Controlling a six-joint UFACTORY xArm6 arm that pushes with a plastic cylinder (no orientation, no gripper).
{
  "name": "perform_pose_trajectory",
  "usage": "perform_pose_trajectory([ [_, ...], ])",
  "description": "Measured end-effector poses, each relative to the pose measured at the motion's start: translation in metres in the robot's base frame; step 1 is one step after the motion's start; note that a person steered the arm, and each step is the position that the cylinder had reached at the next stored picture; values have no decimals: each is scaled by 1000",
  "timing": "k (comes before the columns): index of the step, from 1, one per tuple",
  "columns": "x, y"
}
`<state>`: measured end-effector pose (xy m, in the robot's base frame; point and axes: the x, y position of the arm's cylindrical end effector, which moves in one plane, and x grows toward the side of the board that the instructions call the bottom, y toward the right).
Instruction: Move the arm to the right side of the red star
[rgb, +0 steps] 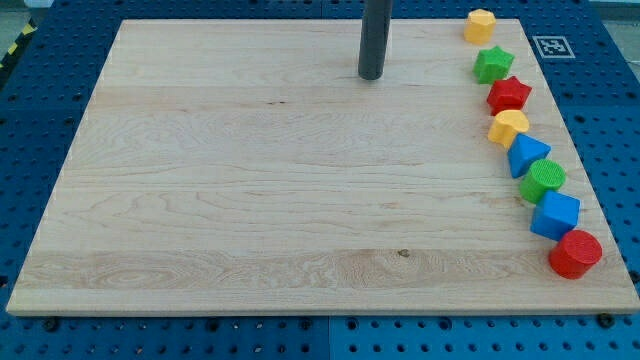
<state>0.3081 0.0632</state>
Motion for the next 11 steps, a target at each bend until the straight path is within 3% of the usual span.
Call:
perform_pose_trajectory([
  [3,-16,0],
  [5,-46,65],
  [8,-52,170],
  [9,-45,201],
  [11,73,220],
])
